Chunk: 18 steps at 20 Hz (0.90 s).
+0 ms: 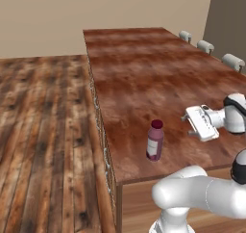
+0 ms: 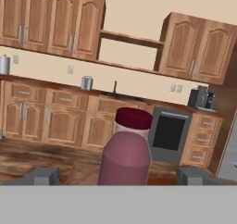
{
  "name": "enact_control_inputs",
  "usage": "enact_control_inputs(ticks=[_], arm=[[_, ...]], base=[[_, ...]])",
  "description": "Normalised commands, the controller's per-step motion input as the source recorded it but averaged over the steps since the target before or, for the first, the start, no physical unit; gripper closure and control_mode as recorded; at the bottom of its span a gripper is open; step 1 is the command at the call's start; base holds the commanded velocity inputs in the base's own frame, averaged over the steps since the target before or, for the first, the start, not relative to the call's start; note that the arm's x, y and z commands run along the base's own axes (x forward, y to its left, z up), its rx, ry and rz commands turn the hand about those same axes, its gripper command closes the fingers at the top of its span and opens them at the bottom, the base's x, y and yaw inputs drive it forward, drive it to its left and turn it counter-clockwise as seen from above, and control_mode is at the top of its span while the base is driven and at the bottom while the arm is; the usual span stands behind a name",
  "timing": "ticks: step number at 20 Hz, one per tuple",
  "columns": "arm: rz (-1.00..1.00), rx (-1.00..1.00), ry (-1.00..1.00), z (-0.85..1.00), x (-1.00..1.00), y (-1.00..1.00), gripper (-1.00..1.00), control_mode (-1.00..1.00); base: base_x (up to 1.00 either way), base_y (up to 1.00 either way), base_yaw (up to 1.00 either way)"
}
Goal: Pick the juice from the counter and place it in the open cabinet.
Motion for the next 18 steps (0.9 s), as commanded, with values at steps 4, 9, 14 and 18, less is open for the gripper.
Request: enact_control_inputs(ticks=[4, 9, 14, 18], arm=[[0.00, 0.00, 0.00, -0.17, 0.27, 0.07, -1.00, -1.00], [-0.04, 0.02, 0.00, -0.05, 0.28, 0.05, -1.00, -1.00], [-0.01, 0.04, 0.00, 0.00, 0.15, 0.02, -1.00, -1.00], [0.00, 0.00, 0.00, 0.00, 0.00, 0.20, -1.00, -1.00]], base=[[0.00, 0.00, 0.00], [0.00, 0.00, 0.00], [0.00, 0.00, 0.00], [0.00, 0.00, 0.00]])
